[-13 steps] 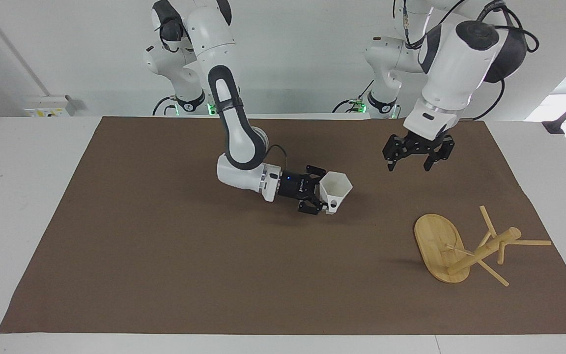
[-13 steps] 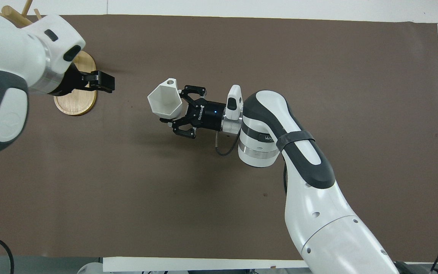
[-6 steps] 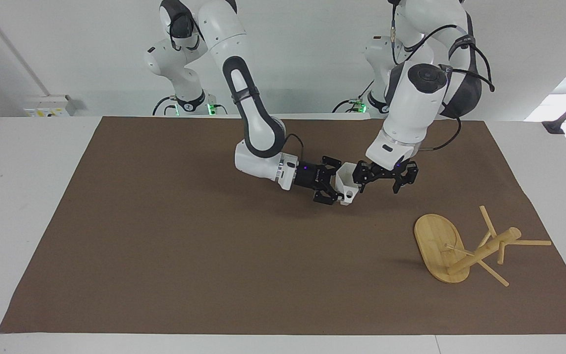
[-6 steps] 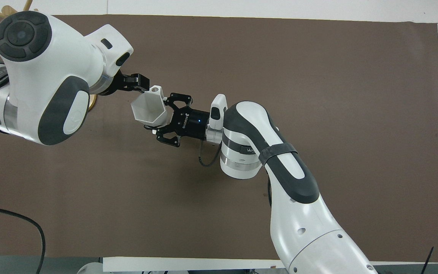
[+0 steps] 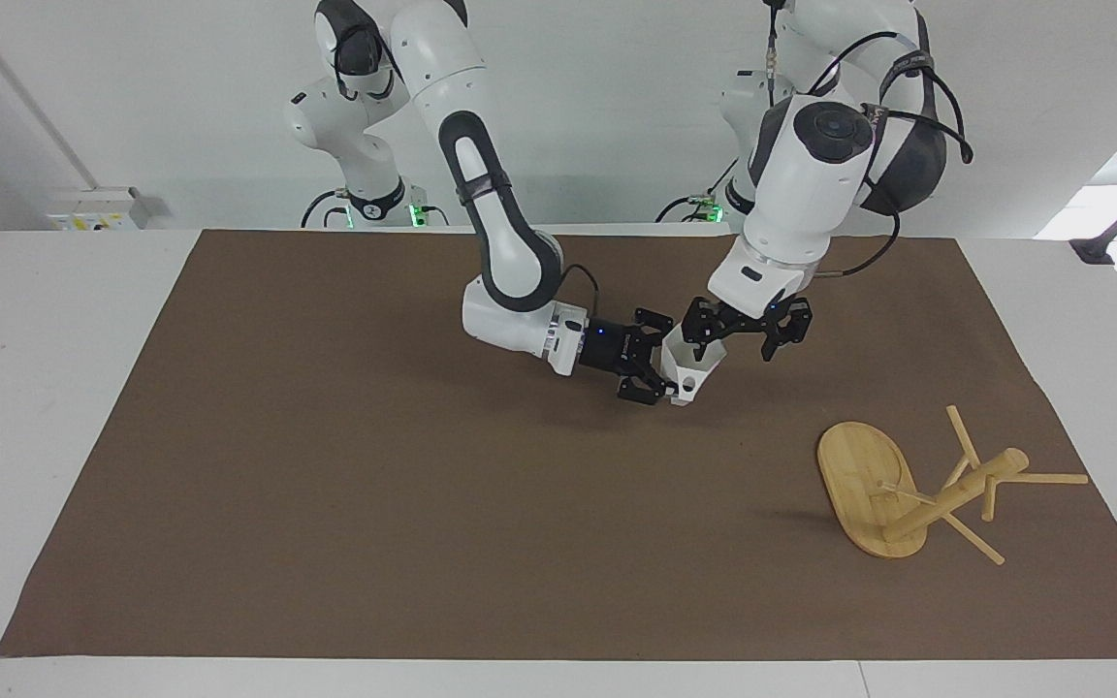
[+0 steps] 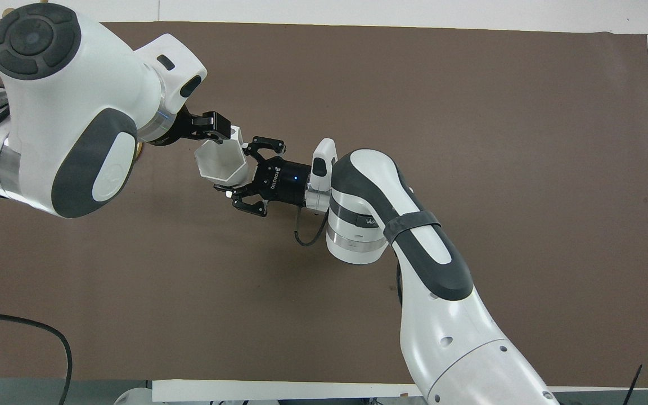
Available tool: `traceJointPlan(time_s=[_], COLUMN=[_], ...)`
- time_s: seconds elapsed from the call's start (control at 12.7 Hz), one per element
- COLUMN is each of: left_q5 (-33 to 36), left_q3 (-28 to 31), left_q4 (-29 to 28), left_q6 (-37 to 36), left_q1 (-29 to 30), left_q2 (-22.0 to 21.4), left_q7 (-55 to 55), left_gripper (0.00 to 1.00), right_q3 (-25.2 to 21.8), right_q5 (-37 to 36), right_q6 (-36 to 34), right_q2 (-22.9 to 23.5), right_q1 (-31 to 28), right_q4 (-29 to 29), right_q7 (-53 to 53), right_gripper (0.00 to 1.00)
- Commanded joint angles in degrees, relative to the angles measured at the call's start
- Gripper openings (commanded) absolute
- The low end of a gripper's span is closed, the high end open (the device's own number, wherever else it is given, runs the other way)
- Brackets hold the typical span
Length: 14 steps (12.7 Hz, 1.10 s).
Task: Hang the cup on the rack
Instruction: 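Grasp the mug rim with the left gripper beside the right gripper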
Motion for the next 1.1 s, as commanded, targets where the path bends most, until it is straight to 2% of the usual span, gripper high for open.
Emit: traceJointPlan(time_s=[0.0, 0.24, 0.31, 0.39, 0.47, 0.55, 0.87, 0.94, 1.02], left_q5=[-0.5, -0.5, -0.6, -0.6, -0.6, -0.6, -1.0, -1.0, -1.0], left_q3=[0.7, 0.7, 0.7, 0.6, 0.6, 0.6, 0.6, 0.6, 0.6], left_q4=[-2.6, -3.0, -3.7, -3.9, -3.9, -3.9, -3.4, -3.3, -3.3], left_q6=[-0.3, 1.0, 0.7, 0.6, 0.7, 0.7, 0.8, 1.1, 1.1], left_q1=[-1.3, -1.2, -1.2, -1.4, -1.4, -1.4, -1.3, -1.3, -1.2], left_q2=[-0.7, -0.3, -0.5, -0.6, -0.6, -0.6, -0.4, -0.4, -0.3], left_q7=[-1.0, -0.8, -0.9, -2.1, -3.8, -4.0, -4.5, -5.3, -5.4], left_gripper=[0.96, 0.83, 0.67, 0.15, 0.05, 0.0, 0.0, 0.0, 0.0], right_q3=[0.3, 0.3, 0.3, 0.3, 0.3, 0.3, 0.3, 0.3, 0.3], right_q5=[0.9, 0.9, 0.9, 0.9, 0.9, 0.9, 0.9, 0.9, 0.9], right_q6=[0.6, 0.9, 0.9, 0.9, 0.9, 0.9, 1.0, 1.0, 1.2], right_q2=[-0.9, -0.9, -0.9, -0.9, -0.9, -0.9, -0.9, -0.9, -0.9], right_q1=[-0.3, -0.2, -0.2, -0.2, -0.2, -0.2, -0.2, -0.3, -0.2], right_q4=[-0.4, -0.4, -0.4, -0.4, -0.4, -0.4, -0.4, -0.4, -0.4], right_q7=[0.5, 0.5, 0.5, 0.5, 0.5, 0.5, 0.4, 0.5, 0.5], right_gripper=[0.21, 0.21, 0.21, 0.21, 0.21, 0.21, 0.21, 0.24, 0.56])
